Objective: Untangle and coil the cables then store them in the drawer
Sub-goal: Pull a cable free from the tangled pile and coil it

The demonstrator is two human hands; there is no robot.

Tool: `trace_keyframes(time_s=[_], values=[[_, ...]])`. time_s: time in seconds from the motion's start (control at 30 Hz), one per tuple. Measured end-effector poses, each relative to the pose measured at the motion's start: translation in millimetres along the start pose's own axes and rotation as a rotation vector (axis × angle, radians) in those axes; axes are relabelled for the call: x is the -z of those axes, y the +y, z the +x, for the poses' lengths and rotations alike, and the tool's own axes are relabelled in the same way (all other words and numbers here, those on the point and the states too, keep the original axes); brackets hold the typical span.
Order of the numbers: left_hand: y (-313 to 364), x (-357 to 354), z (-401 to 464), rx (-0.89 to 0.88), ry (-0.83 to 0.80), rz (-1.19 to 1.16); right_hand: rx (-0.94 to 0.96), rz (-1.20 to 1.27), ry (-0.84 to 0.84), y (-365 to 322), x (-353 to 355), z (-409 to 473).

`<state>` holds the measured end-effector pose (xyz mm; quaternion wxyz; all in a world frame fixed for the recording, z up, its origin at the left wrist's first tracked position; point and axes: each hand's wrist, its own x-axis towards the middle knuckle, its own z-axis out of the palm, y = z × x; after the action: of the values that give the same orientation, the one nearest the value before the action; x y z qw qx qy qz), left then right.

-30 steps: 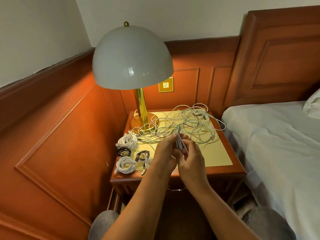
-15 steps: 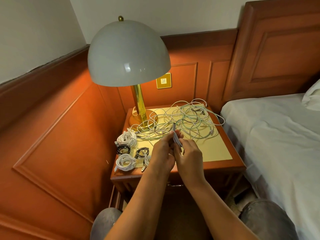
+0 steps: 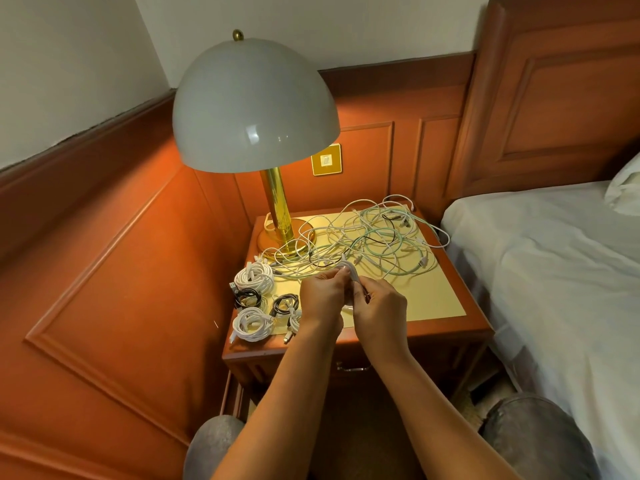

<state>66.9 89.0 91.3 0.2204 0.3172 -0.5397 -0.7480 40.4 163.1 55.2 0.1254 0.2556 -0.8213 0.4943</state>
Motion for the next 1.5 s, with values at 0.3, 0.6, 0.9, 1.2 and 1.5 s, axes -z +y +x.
trace_keyframes(time_s=[0.3, 0.6, 0.9, 1.2, 1.5], values=[[6, -5, -18, -0.088, -0.098, 0.211, -0.096, 0.127, 0.052, 4, 9, 6], [38, 36, -2, -0.696, -0.229, 1.057, -0.105, 0.208, -0.239, 18, 50, 40], [44, 23, 13, -0.754, -0.44, 1.226, 0.016, 0.133, -0.368, 4, 69, 58], [18, 23, 17, -0.697, -0.363, 1.185, 0.189, -0.167, -0.435, -14, 81, 77], [10, 16, 15, -0.57, -0.406, 1.203, 0.198, -0.222, -0.355, -17, 71, 76]])
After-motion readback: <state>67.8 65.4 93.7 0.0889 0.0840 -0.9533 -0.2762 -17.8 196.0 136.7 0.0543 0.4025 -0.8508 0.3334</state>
